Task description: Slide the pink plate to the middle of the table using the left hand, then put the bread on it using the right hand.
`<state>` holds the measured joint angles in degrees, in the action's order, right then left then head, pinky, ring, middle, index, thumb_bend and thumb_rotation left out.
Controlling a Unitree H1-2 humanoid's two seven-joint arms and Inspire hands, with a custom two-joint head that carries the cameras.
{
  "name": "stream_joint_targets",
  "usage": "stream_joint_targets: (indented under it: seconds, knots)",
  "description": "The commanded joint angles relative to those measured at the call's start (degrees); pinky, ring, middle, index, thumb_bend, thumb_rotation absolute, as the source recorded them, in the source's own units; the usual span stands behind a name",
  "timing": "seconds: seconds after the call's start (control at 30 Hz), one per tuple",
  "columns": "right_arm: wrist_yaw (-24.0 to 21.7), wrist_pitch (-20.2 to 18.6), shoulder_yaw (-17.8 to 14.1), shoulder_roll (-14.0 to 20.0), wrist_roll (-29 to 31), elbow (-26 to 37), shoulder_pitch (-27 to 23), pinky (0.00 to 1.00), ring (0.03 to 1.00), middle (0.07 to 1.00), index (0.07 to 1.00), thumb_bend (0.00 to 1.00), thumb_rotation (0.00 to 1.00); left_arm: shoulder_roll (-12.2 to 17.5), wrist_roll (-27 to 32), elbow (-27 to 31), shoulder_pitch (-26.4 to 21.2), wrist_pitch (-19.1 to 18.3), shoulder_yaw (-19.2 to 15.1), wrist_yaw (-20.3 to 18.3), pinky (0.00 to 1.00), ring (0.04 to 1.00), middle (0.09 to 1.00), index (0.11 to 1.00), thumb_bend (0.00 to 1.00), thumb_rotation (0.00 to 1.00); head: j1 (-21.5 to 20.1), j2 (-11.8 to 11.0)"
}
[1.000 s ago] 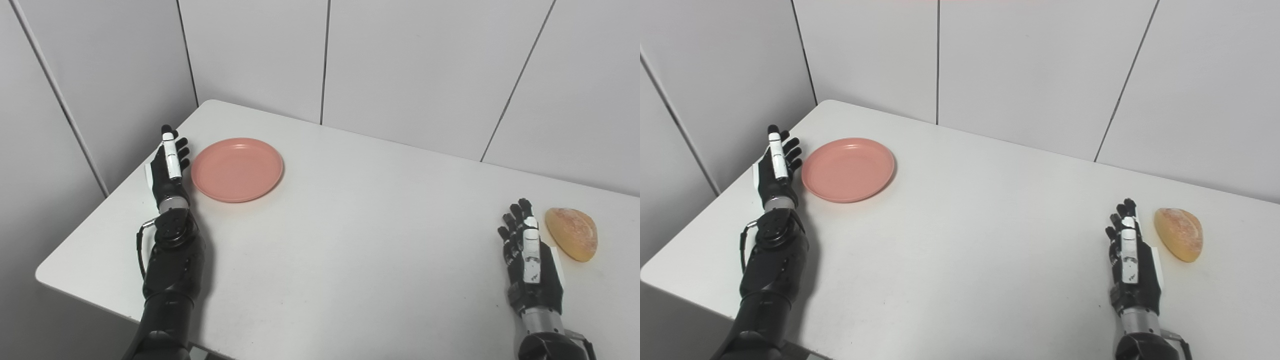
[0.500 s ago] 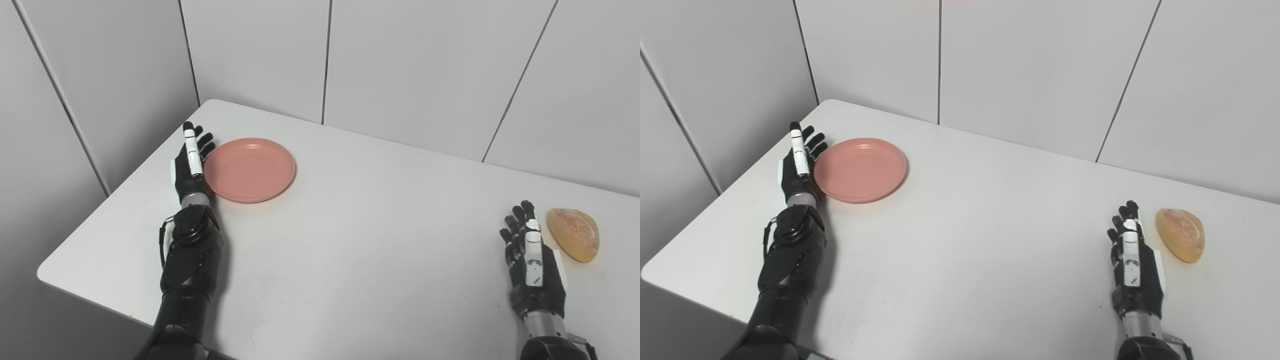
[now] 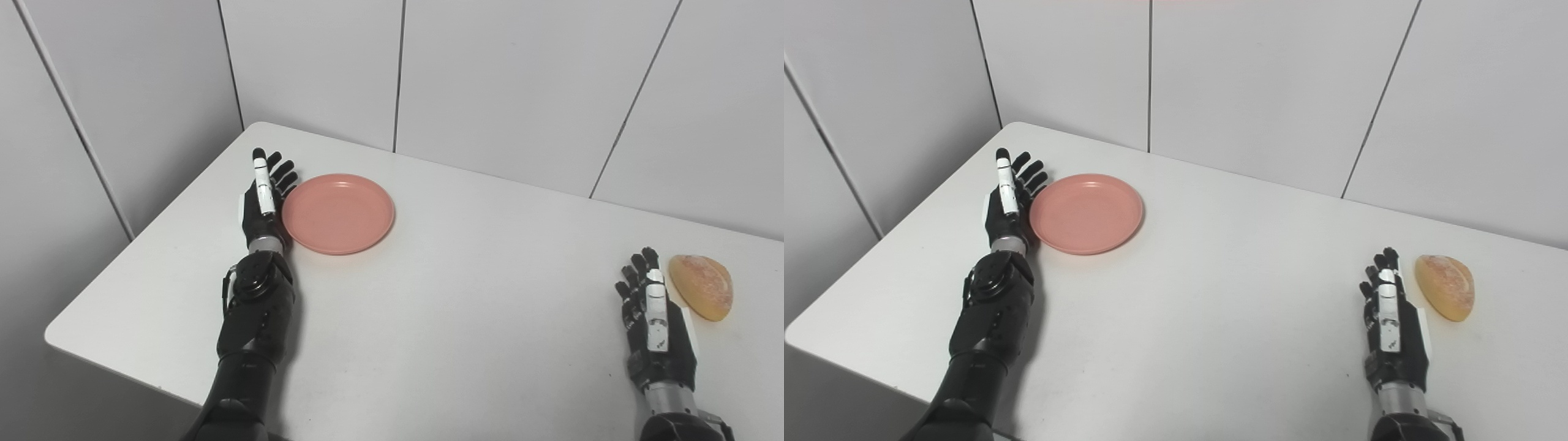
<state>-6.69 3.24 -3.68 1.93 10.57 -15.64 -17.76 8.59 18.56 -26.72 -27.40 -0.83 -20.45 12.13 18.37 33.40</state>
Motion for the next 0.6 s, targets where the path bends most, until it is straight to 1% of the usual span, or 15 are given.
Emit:
stream_joint_targets:
  seconds: [0.0, 0.07, 0.13, 0.2, 0.3, 0.37, 0.47, 0.57]
  knots:
    - [0.1, 1.2, -0.3, 0.0, 0.2, 1.3, -1.1, 1.00, 1.000, 1.000, 1.000, 0.79, 0.90, -0.8, -0.6, 1.1, -1.8, -0.9, 1.5, -1.7, 0.81, 0.814, 0.795, 0.799, 0.62, 1.00, 0.1, 0.0]
    - [0.1, 1.0, -0.3, -0.1, 0.3, 1.1, -1.3, 1.00, 1.000, 1.000, 1.000, 0.79, 0.90, -0.9, -0.8, 1.2, -1.7, -1.2, 2.7, -2.6, 0.81, 0.815, 0.797, 0.797, 0.61, 1.00, 0.0, 0.0]
    - [0.2, 0.5, -0.3, -0.2, 0.4, 0.9, -1.5, 1.00, 1.000, 1.000, 1.000, 0.79, 0.89, -1.5, -0.6, 1.7, -1.5, -1.8, 3.5, -3.2, 0.79, 0.810, 0.793, 0.789, 0.61, 1.00, 0.0, 0.0]
    - [0.4, 0.2, -0.3, -0.4, 0.3, 0.7, -1.7, 1.00, 1.000, 1.000, 1.000, 0.80, 0.89, -1.9, -0.5, 2.0, -1.4, -2.2, 4.3, -3.4, 0.79, 0.812, 0.794, 0.787, 0.62, 1.00, -0.2, -0.1]
    - [0.6, 0.8, -0.1, -0.4, -0.2, 0.1, -1.9, 1.00, 1.000, 1.000, 1.000, 0.81, 0.90, -2.8, -1.8, 2.4, -1.0, -2.6, 6.2, -3.6, 0.81, 0.814, 0.792, 0.783, 0.63, 1.00, -0.2, -0.1]
    - [0.9, 1.0, -0.2, -0.6, -0.2, -0.2, -2.1, 1.00, 1.000, 1.000, 1.000, 0.80, 0.89, -3.3, -2.1, 2.9, -0.8, -3.2, 7.2, -4.2, 0.79, 0.802, 0.783, 0.775, 0.63, 1.00, -0.7, -0.1]
    - [1.2, 1.0, -0.2, -0.8, -0.3, -0.3, -2.2, 1.00, 1.000, 1.000, 1.000, 0.81, 0.89, -3.5, -3.4, 3.4, -0.3, -3.9, 9.1, -5.0, 0.79, 0.808, 0.796, 0.791, 0.62, 1.00, -1.0, -0.1]
    - [1.0, 1.4, 0.0, -0.7, -0.3, -0.4, -2.3, 1.00, 1.000, 1.000, 1.000, 0.81, 0.89, -4.2, -3.0, 3.7, -0.2, -4.4, 9.6, -5.5, 0.79, 0.824, 0.810, 0.803, 0.62, 1.00, -1.5, 0.1]
